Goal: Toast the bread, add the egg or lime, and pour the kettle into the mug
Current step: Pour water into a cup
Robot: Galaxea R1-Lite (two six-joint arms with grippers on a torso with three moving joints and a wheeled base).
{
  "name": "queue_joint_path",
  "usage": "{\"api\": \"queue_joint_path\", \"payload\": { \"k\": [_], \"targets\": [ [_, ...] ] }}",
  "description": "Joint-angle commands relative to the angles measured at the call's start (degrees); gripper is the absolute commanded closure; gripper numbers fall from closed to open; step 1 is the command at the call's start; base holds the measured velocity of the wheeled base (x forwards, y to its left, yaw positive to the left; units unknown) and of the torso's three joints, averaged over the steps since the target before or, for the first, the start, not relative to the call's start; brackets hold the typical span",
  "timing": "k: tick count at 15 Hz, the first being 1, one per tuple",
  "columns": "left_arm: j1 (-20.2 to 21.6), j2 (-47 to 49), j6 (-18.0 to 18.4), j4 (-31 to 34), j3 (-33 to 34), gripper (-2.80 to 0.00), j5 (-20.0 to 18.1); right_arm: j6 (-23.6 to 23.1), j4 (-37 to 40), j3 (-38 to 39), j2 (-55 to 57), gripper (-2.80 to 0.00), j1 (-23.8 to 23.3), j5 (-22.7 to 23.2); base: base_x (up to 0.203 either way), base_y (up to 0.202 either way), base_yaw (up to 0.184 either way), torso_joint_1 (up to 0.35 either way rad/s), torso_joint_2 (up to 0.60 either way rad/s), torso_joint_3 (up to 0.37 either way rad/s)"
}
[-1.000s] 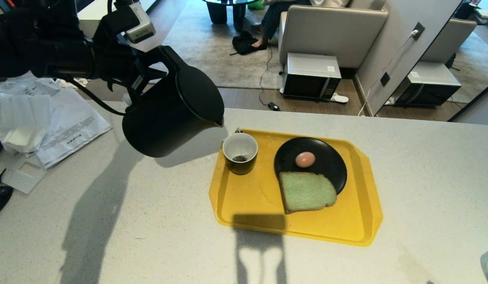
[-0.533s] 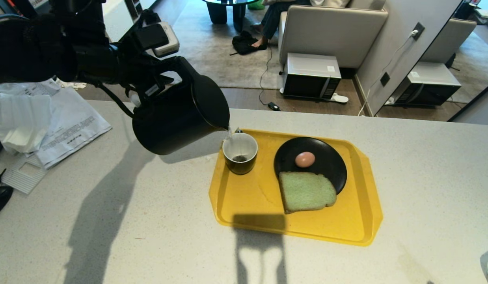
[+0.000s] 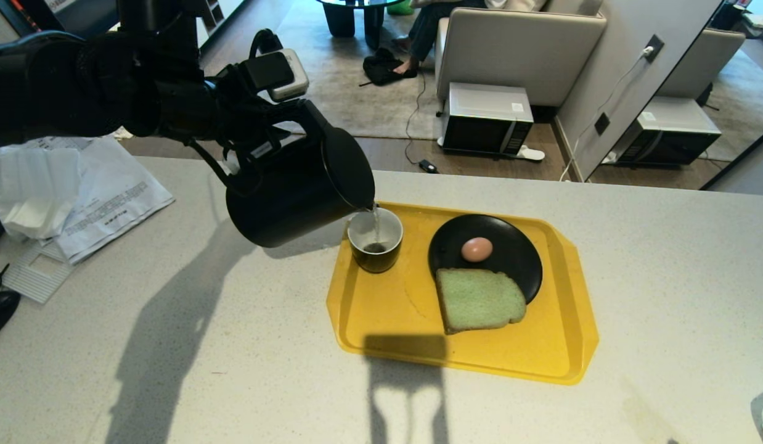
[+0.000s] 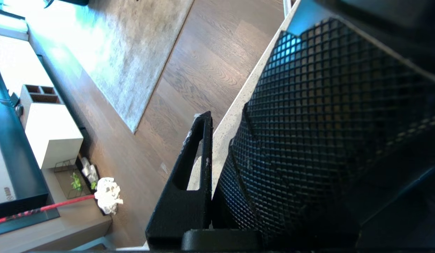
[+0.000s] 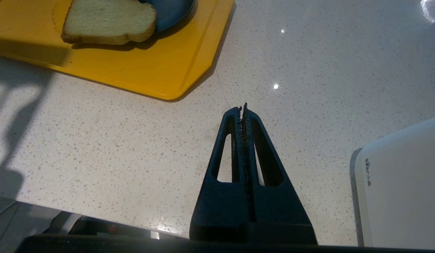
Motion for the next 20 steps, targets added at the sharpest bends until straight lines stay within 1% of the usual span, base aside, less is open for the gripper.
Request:
{"api": "queue_joint_path", "payload": {
  "k": [1,5,8,13,18,20],
  "targets": [
    [-0.14,0.27,0.61,0.20,0.08,0.00,0.89,-0.04,-0.02,0.09,0.00,0.00,0.02,0.05,0.000,0.000,0.000,0.000,0.00,0.000],
    [0.12,-0.07,0.63,1.13,-0.01,0.00,0.98,-0.04,-0.02,0.09,0.08,0.00,0.02,0.04,0.000,0.000,0.000,0.000,0.00,0.000],
    [0.12,-0.96,0.69,4.05,-0.01,0.00,1.07,-0.04,-0.02,0.09,0.09,0.00,0.02,-0.02,0.000,0.000,0.000,0.000,0.00,0.000],
    [0.12,-1.32,0.79,4.42,-0.01,0.00,1.61,-0.04,-0.02,0.09,0.00,0.00,0.02,0.05,0.000,0.000,0.000,0.000,0.00,0.000],
    [0.03,-1.14,3.42,4.51,-0.01,0.00,3.09,-0.04,-0.02,0.09,0.00,0.00,0.02,0.05,0.000,0.000,0.000,0.000,0.00,0.000],
    [-0.13,-1.14,3.51,4.51,-0.02,0.00,3.77,-0.04,-0.02,0.09,0.09,0.00,0.02,0.05,0.000,0.000,0.000,0.000,0.00,0.000]
  ]
}}
